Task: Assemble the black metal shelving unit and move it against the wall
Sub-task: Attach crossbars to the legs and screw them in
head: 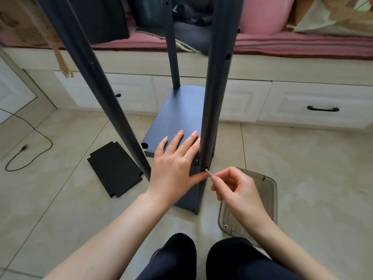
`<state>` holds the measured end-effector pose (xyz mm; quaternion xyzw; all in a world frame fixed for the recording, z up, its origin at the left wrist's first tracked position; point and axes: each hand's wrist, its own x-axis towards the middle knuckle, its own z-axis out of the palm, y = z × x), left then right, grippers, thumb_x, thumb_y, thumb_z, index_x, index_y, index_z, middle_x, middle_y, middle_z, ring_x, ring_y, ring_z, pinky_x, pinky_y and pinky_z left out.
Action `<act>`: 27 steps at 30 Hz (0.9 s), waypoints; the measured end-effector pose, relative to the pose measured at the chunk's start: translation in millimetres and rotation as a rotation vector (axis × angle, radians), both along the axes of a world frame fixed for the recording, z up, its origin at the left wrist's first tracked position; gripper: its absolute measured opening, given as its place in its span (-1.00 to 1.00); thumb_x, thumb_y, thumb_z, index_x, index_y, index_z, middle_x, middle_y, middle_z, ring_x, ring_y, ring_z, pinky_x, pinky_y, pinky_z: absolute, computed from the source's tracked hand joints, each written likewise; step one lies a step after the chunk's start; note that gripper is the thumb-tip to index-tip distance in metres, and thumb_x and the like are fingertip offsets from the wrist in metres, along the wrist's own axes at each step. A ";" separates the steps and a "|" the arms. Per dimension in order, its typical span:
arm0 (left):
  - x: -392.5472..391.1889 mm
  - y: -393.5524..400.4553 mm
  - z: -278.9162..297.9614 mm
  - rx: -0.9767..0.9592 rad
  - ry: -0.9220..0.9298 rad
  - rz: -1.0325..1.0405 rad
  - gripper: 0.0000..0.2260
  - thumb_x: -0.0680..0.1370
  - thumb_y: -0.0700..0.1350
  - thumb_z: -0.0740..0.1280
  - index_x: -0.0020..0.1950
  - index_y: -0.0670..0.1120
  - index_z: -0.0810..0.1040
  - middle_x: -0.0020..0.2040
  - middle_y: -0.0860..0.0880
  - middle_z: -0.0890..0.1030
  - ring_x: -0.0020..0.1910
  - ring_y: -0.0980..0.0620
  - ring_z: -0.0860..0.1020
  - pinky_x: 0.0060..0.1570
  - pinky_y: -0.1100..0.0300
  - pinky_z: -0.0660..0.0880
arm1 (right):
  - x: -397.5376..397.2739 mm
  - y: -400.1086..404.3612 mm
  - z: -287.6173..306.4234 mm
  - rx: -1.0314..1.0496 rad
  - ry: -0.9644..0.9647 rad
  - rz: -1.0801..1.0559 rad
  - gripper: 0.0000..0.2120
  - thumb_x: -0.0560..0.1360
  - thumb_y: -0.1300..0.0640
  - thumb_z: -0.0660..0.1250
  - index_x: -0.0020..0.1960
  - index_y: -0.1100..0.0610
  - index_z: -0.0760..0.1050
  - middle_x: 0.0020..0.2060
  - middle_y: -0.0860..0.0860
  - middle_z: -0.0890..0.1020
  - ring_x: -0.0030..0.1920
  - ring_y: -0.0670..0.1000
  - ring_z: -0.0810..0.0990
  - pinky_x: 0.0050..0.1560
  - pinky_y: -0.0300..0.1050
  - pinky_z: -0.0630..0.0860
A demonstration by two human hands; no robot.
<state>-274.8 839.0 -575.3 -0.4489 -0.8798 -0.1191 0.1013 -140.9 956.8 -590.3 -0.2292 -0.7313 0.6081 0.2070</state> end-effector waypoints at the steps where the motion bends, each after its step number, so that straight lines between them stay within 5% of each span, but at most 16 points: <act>1: 0.0 0.1 -0.1 0.008 -0.004 -0.002 -0.32 0.48 0.33 0.34 0.52 0.01 0.41 0.53 0.04 0.39 0.57 -0.09 0.26 0.49 -0.17 0.21 | 0.2 1.2 1.2 0.011 0.001 -0.010 -0.88 0.53 0.20 0.41 -0.18 0.12 0.57 -0.36 0.03 0.65 -0.45 -0.08 0.54 -0.37 -0.27 0.46; 5: 0.3 0.4 -0.7 0.034 -0.002 0.000 -0.30 0.47 0.35 0.22 0.53 0.00 0.41 0.52 0.04 0.40 0.56 -0.10 0.28 0.48 -0.18 0.23 | 0.3 0.1 6.3 0.028 0.013 -0.005 -0.87 0.53 0.14 0.43 -0.18 0.12 0.57 -0.36 0.05 0.64 -0.49 0.00 0.51 -0.43 -0.16 0.47; 13: 4.6 -1.3 3.0 0.081 -0.102 -0.009 -0.32 0.48 0.28 0.37 0.54 0.05 0.38 0.55 0.08 0.36 0.59 -0.03 0.20 0.54 -0.09 0.11 | -6.6 -3.4 14.8 0.020 0.050 -0.024 -0.74 0.47 0.17 0.50 -0.24 0.17 0.43 -0.38 0.08 0.66 -0.50 0.04 0.57 -0.38 -0.16 0.49; 17: 8.5 -14.8 4.9 0.343 -0.215 -0.097 -0.57 0.48 -0.13 0.51 0.35 -0.06 0.60 0.37 0.05 0.57 0.48 -0.02 0.41 0.49 -0.07 0.27 | -5.3 -5.3 13.0 0.089 0.055 0.005 -0.73 0.44 0.21 0.52 -0.24 0.15 0.42 -0.41 0.06 0.62 -0.46 0.03 0.61 -0.35 -0.24 0.48; 20: 22.6 -30.1 -0.4 0.714 -0.225 -0.070 -0.76 0.46 -0.30 0.44 0.11 -0.16 0.69 0.06 0.01 0.68 0.14 0.02 0.63 0.20 0.17 0.52 | -5.2 -4.7 11.7 0.084 0.071 0.006 -0.74 0.44 0.25 0.52 -0.21 0.12 0.43 -0.40 0.03 0.61 -0.44 0.03 0.64 -0.32 -0.26 0.49; 24: 35.8 -37.4 -5.2 0.955 -0.630 0.162 -0.95 0.48 -0.07 0.39 -0.18 0.06 0.61 -0.25 0.09 0.63 -0.20 0.09 0.61 -0.13 0.35 0.50 | -3.2 -4.1 9.2 0.113 0.059 0.014 -0.79 0.45 0.25 0.51 -0.21 0.14 0.47 -0.42 0.05 0.64 -0.40 0.02 0.68 -0.24 -0.19 0.55; 27: 30.1 -33.1 -11.8 0.890 -1.067 0.333 -0.95 0.52 -0.04 0.47 -0.15 0.05 0.68 -0.20 0.05 0.70 -0.09 0.10 0.67 0.01 0.23 0.56 | -2.6 -2.2 9.7 0.045 0.057 0.001 -0.79 0.45 0.24 0.50 -0.22 0.18 0.47 -0.40 0.09 0.66 -0.37 0.06 0.69 -0.22 -0.18 0.57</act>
